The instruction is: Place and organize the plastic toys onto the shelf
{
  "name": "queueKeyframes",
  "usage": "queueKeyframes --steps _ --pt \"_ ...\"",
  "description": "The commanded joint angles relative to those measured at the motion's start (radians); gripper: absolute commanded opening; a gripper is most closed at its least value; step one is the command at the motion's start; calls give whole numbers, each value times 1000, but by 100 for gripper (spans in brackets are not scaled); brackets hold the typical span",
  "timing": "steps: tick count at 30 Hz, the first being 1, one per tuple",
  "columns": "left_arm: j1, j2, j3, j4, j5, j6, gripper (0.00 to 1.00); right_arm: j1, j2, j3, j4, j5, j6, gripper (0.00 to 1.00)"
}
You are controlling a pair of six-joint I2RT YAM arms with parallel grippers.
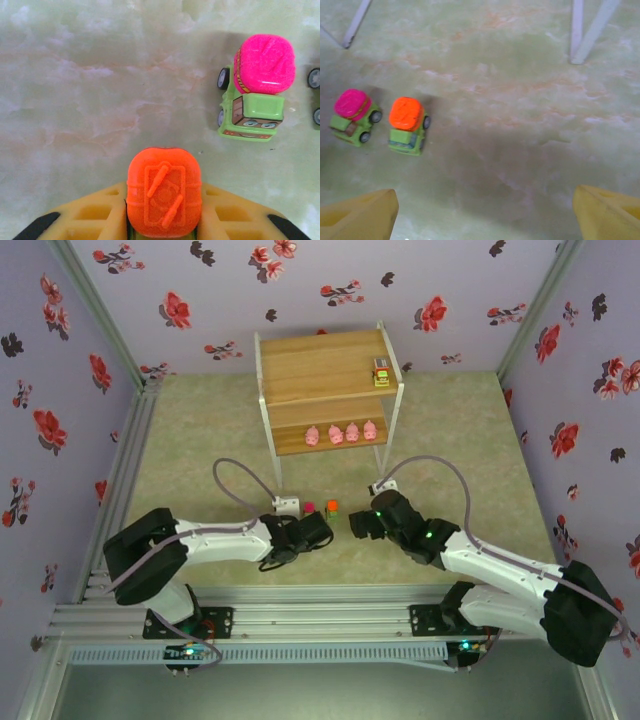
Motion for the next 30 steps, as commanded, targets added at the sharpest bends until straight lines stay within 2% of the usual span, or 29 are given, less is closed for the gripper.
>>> queueKeyframes --steps 1,12,21,26,30 --pt "-7 -44 29 -64 -45 13 29 20 6 -4 36 -34 -30 91" --pt "-19 -127 92 -169 -95 38 30 41 57 19 26 -14 -37 90" --pt "-35 -180 221 -275 -150 114 29 42 70 24 13 14 -36 89" --pt "-35 -182 292 -320 -173 147 25 42 66 24 18 31 -41 90" --pt "-35 -180 333 -330 -182 177 24 42 78 22 38 34 -46 90"
